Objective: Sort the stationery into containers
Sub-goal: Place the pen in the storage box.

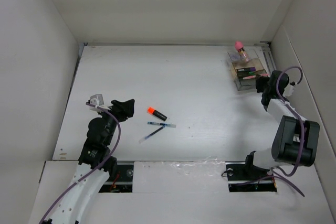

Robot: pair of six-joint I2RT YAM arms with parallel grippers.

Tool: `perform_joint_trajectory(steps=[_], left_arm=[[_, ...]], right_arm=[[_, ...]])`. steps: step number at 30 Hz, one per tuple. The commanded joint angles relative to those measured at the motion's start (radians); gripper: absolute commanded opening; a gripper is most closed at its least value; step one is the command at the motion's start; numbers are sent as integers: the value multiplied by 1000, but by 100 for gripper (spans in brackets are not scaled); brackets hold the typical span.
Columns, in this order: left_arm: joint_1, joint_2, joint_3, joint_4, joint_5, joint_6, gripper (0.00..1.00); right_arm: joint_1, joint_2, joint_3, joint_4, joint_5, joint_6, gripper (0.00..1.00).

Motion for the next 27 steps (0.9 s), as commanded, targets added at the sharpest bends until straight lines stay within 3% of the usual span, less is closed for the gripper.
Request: perform_joint_trajectory(steps=[1, 12, 19, 27], left_arm=[[-5, -7, 14, 52, 9, 2, 67], [-5, 2, 14, 61, 9, 2, 67], [-5, 2, 14, 61, 9, 2, 67], [-5, 2, 14, 61, 9, 2, 67]], right_arm=[[-30, 29, 40, 90, -73, 42, 0], [-74, 144, 63, 118, -186, 64, 0], [-84, 197, 81, 127, -225, 85, 9], [-84, 194, 90, 127, -225, 94, 37]])
